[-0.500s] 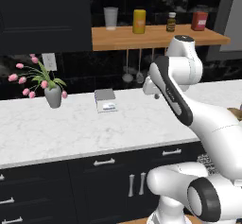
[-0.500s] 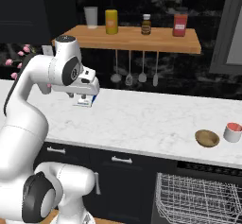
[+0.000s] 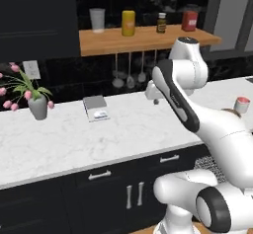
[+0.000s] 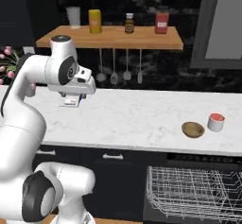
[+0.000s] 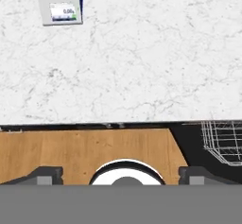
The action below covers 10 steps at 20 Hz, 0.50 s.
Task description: Pick up the cup and bowl from the counter, place them in the dishwasher, and close the dishwasher door.
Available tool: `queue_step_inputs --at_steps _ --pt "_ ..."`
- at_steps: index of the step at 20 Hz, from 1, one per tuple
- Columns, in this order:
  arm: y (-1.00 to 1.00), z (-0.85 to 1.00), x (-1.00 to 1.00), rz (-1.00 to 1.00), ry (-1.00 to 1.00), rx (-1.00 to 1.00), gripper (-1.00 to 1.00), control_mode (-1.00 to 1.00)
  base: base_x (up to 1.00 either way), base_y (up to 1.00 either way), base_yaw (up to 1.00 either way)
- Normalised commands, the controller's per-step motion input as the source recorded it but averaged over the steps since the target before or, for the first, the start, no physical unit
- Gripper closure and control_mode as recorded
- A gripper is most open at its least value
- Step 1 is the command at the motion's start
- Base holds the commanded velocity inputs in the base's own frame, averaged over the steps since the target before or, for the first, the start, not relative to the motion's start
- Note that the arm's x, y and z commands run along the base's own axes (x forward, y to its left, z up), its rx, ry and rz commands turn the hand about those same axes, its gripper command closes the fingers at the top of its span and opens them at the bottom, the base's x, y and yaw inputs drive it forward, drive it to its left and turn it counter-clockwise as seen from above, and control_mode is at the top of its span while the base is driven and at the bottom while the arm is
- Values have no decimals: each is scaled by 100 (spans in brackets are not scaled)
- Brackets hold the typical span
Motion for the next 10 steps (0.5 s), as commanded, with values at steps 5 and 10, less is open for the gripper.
queue_step_inputs --at_steps 5,10 --pt "0 0 0 0 0 0 -100 100 0 0 -70" --pt "0 0 0 0 0 0 -100 100 0 2 -71"
